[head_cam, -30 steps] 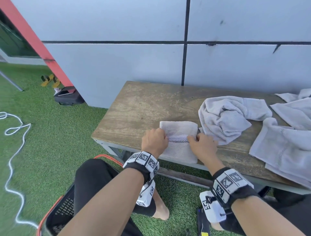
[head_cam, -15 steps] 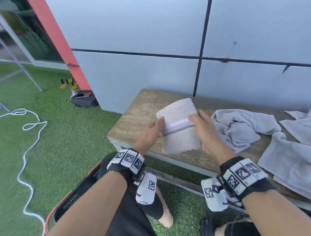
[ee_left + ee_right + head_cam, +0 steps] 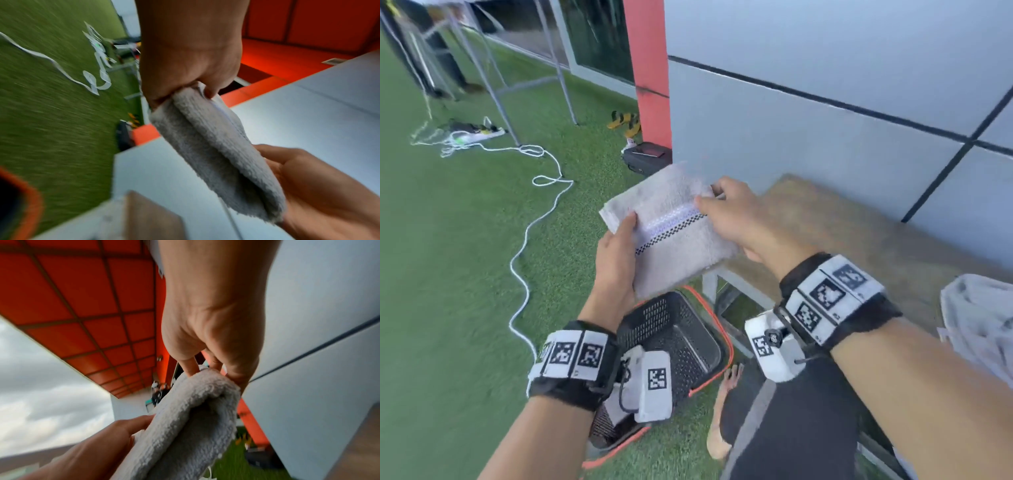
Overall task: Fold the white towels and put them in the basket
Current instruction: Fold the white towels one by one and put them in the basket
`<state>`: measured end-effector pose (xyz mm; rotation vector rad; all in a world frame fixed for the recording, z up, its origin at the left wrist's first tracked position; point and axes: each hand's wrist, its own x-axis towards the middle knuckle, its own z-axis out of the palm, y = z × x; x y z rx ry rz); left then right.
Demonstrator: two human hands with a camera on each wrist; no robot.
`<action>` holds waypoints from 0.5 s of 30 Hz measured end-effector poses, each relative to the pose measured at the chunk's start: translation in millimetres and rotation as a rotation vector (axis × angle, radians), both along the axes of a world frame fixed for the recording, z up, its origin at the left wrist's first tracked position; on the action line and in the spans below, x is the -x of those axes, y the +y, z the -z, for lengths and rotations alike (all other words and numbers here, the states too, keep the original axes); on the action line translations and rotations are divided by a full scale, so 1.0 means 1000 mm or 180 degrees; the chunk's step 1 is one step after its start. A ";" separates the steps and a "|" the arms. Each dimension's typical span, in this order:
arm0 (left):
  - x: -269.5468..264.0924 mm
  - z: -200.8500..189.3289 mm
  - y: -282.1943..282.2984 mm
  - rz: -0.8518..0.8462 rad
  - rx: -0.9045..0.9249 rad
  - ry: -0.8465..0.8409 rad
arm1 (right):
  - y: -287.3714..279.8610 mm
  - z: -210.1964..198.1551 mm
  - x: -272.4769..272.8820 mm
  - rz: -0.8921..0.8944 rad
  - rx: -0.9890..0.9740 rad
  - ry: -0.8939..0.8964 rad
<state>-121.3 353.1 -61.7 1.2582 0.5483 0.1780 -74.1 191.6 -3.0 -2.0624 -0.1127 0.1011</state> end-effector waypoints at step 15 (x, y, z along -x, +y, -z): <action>0.009 0.323 0.058 0.0714 -0.0614 0.2432 | 0.080 0.307 -0.021 -0.0466 0.1793 0.1792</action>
